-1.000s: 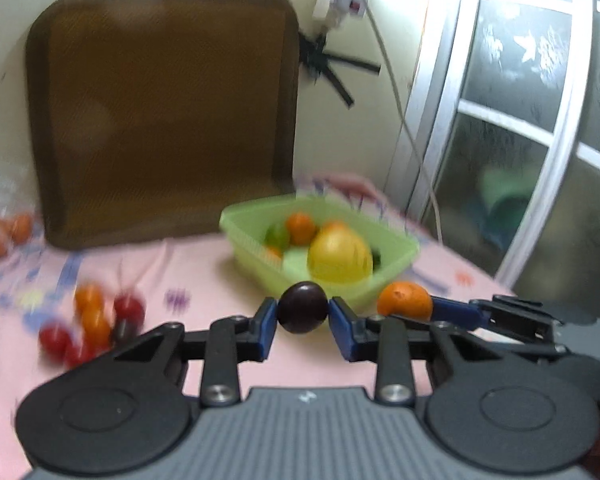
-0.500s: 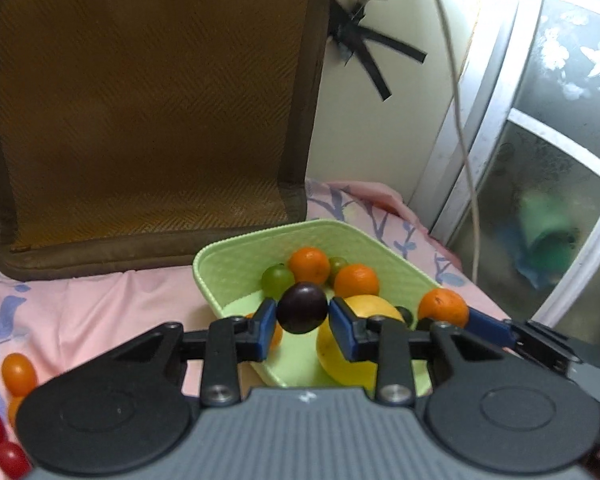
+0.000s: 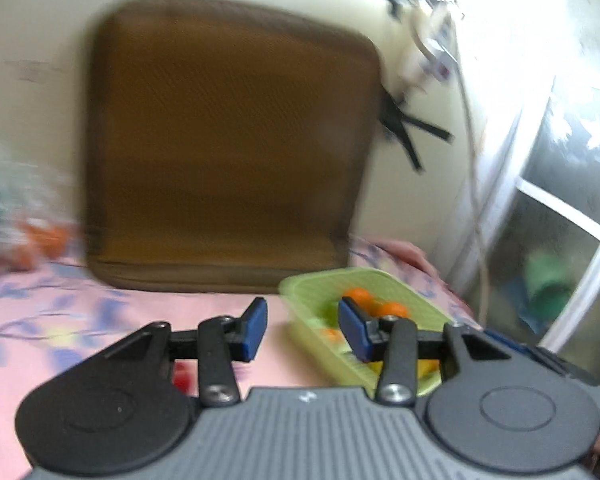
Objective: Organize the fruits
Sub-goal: 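Carry the mandarin and dark cherry tomato into the green bowl and release both, then withdraw both tools from the bowl toward the cherry tomatoes, then grasp a dark cherry tomato with the right gripper while the left grasps a red one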
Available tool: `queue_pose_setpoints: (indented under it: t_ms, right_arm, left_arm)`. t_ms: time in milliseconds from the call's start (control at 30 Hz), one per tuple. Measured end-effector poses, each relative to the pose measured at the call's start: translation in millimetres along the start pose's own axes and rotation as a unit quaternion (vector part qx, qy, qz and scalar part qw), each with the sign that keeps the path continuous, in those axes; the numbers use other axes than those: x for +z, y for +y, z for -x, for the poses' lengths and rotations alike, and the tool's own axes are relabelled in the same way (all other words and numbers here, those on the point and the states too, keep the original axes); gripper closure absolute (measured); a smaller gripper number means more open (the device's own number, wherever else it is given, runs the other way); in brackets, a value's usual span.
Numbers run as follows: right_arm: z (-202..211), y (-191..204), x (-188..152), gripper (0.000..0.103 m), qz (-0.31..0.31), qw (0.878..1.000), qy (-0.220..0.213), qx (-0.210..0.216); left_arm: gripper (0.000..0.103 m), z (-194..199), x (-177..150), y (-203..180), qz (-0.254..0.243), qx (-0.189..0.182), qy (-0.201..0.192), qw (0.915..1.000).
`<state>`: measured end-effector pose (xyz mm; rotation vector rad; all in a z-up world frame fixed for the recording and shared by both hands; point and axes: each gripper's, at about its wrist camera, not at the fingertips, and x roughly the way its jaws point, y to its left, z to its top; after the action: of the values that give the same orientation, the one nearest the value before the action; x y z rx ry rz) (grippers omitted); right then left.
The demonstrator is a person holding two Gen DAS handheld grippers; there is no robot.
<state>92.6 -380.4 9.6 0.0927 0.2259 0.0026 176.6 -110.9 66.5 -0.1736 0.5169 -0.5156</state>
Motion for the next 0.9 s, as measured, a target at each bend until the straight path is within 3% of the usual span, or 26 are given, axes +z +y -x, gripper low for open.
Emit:
queue_pose_setpoints:
  t_ms: [167,300,433,500,700,867,900]
  right_arm:
    - [14,18,3,0.051,-0.008,0.999,-0.007,0.046]
    - [21,58,-5,0.051,0.011,0.992,0.041,0.115]
    - [13,102,-12,0.051,0.041,0.981,0.096,0.161]
    - [5,120,-13,0.051,0.052,0.977,0.111,0.172]
    - [-23,156,-5,0.052,0.072,0.972,0.127,0.181]
    - [-52,161,-2,0.054,0.049,0.972,0.154,0.169]
    - [-56,161,-2,0.059,0.045,0.972,0.156,0.172]
  left_arm:
    - [0.063,52,-16,57,0.007,0.09,-0.013,0.9958]
    - [0.063,72,-37,97,0.029,0.126,0.005,0.9915]
    - [0.063,72,-44,113,0.052,0.124,0.019,0.9908]
    - [0.063,67,-44,114,0.059,0.105,0.025,0.9925]
    - [0.063,38,-41,98,0.041,0.062,0.05,0.996]
    - [0.063,21,-39,91,0.026,0.068,0.052,0.9959]
    - [0.063,22,-39,93,0.033,0.06,0.054,0.9962]
